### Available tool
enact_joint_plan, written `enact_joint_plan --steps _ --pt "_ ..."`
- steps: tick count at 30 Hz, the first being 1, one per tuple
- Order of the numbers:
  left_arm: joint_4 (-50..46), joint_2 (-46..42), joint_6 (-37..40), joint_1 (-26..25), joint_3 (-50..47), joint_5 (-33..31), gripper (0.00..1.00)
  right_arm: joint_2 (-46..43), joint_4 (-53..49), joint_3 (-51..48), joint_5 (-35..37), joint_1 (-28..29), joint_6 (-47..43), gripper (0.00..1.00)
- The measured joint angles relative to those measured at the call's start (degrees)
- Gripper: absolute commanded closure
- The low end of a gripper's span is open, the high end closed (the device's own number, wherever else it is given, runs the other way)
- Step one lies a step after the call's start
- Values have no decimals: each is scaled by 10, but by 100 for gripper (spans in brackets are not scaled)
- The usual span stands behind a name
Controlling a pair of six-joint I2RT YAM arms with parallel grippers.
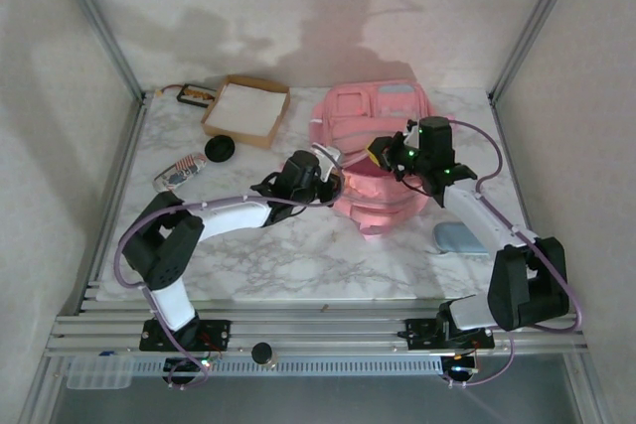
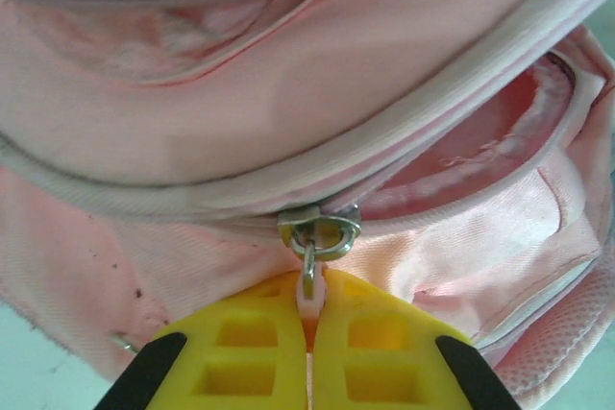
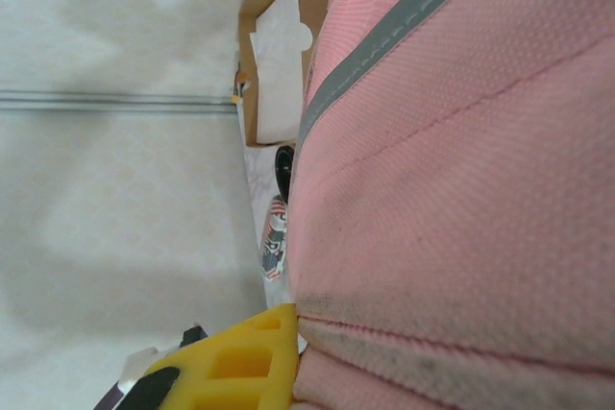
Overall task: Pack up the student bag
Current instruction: Unzip the student bag at the center of the table.
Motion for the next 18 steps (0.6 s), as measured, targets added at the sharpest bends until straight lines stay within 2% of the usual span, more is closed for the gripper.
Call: enact_joint_plan --steps 7,13,18 --pt "0 -46 -1 3 -46 -4 100 -30 -30 -23 -48 -22 -15 100" --pt "-16 -77 -14 3 -59 -5 100 -57 -61 -35 -106 -71 -44 100" --pt "-44 -83 -26 23 -61 -51 100 -76 -90 -37 -156 -101 -73 100"
